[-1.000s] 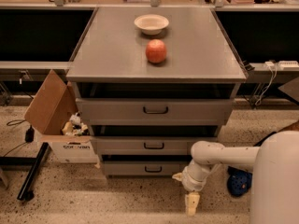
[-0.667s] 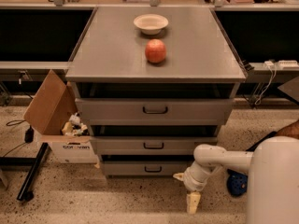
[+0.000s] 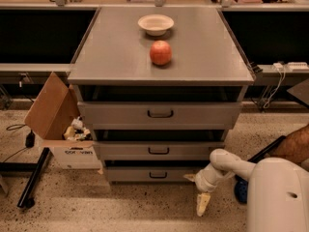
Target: Open bottom drawer
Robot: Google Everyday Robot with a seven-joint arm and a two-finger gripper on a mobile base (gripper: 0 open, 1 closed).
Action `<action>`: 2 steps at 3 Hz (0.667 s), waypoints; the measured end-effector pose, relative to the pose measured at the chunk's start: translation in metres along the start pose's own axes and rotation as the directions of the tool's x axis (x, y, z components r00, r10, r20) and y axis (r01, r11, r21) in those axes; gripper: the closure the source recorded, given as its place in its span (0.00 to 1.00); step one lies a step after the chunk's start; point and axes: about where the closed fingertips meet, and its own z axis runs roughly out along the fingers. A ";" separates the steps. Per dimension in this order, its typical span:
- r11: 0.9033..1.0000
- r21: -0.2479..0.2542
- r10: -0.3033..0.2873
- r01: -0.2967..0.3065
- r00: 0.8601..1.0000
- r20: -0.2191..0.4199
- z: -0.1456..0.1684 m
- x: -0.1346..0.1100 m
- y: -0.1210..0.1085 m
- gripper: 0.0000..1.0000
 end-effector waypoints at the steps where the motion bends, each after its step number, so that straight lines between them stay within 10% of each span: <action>1: 1.000 -0.002 0.000 0.000 1.000 0.001 0.001 0.000 0.001 0.00; 2: 0.999 0.030 0.026 -0.025 1.000 -0.017 0.005 0.016 -0.012 0.00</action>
Offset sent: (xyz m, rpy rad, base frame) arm 0.0355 -0.0254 -0.0255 -0.0468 -0.0506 -0.0890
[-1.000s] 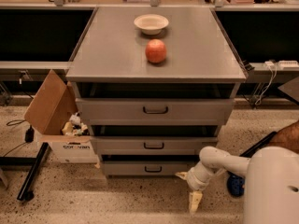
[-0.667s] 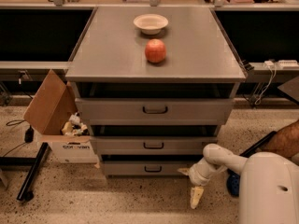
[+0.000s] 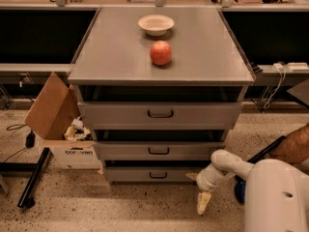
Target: Open bottom drawer
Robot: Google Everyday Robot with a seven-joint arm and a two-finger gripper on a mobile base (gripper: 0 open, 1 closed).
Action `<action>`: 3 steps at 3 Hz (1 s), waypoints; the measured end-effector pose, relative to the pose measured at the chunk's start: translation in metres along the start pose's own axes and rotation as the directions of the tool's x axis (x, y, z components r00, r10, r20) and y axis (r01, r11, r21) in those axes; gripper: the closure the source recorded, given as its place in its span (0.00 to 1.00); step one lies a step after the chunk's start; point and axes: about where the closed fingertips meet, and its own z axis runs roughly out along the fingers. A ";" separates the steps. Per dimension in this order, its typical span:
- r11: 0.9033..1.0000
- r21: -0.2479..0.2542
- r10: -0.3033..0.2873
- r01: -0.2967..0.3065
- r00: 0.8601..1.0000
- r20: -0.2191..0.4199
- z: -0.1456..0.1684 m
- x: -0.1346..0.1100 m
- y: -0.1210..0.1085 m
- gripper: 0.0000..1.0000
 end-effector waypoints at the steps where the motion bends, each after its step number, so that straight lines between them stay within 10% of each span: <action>1: 0.996 0.088 -0.007 0.011 0.999 -0.046 0.000 0.019 -0.032 0.00; 3: 0.981 0.189 -0.024 0.039 0.996 -0.082 0.026 0.030 -0.069 0.00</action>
Offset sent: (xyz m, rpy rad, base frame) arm 0.0844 -0.0189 -0.0259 -0.0545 -0.1939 -0.0405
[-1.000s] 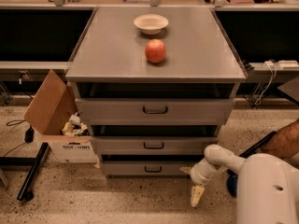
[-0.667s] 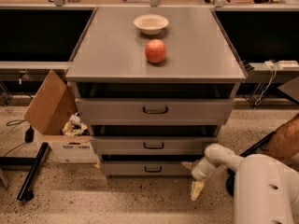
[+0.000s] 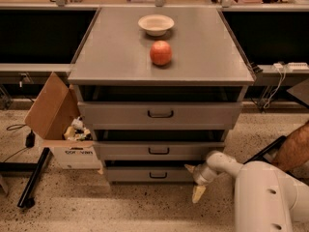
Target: Open bottom drawer
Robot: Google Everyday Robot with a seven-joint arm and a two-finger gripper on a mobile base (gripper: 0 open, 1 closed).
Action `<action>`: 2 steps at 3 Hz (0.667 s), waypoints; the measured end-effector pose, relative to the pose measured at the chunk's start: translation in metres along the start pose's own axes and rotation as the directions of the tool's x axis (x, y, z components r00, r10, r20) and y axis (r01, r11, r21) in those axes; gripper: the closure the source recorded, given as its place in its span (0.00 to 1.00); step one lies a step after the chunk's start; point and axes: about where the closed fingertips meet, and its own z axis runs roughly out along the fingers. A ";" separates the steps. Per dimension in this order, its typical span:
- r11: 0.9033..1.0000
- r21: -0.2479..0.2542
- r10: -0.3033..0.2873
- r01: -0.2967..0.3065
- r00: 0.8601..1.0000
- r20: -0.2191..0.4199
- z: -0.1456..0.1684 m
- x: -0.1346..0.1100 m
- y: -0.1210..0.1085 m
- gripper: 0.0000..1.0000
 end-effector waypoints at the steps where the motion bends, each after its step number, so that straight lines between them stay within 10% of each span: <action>1: 0.999 0.038 -0.006 0.006 1.000 -0.006 0.011 0.000 -0.007 0.00; 2: 0.999 0.049 -0.022 0.022 1.000 0.002 0.032 -0.006 -0.015 0.04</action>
Offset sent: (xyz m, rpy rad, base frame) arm 0.0258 0.0258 -0.0317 0.0062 -0.0797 -0.0042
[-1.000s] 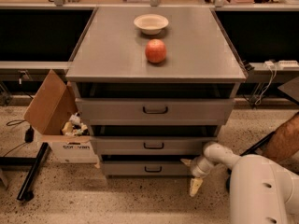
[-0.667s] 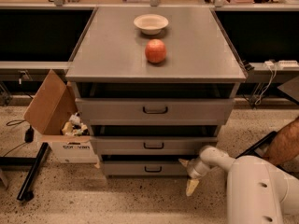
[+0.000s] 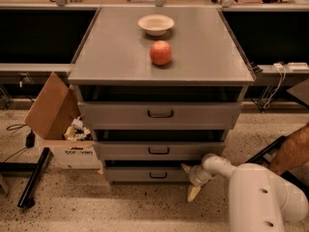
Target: Open bottom drawer
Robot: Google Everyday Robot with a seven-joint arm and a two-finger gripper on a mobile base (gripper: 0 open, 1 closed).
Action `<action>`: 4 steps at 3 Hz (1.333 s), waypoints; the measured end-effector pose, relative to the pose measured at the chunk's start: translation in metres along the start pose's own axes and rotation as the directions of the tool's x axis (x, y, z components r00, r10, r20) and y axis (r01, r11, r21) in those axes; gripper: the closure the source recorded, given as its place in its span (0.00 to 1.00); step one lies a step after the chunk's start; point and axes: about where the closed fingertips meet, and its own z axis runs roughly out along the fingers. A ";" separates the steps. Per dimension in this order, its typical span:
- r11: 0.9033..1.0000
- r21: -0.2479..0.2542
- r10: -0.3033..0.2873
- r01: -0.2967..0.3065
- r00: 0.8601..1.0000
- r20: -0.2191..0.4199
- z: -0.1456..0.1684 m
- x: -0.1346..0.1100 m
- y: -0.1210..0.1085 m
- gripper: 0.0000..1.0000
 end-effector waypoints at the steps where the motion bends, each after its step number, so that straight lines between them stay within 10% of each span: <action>1: 1.000 -0.004 -0.011 0.011 1.000 0.010 0.009 -0.004 -0.005 0.27; 4: 1.000 -0.025 -0.015 0.016 1.000 0.022 0.000 -0.011 -0.008 1.00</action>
Offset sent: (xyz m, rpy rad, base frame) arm 0.0228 0.0108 -0.0076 0.0205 0.0063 0.0314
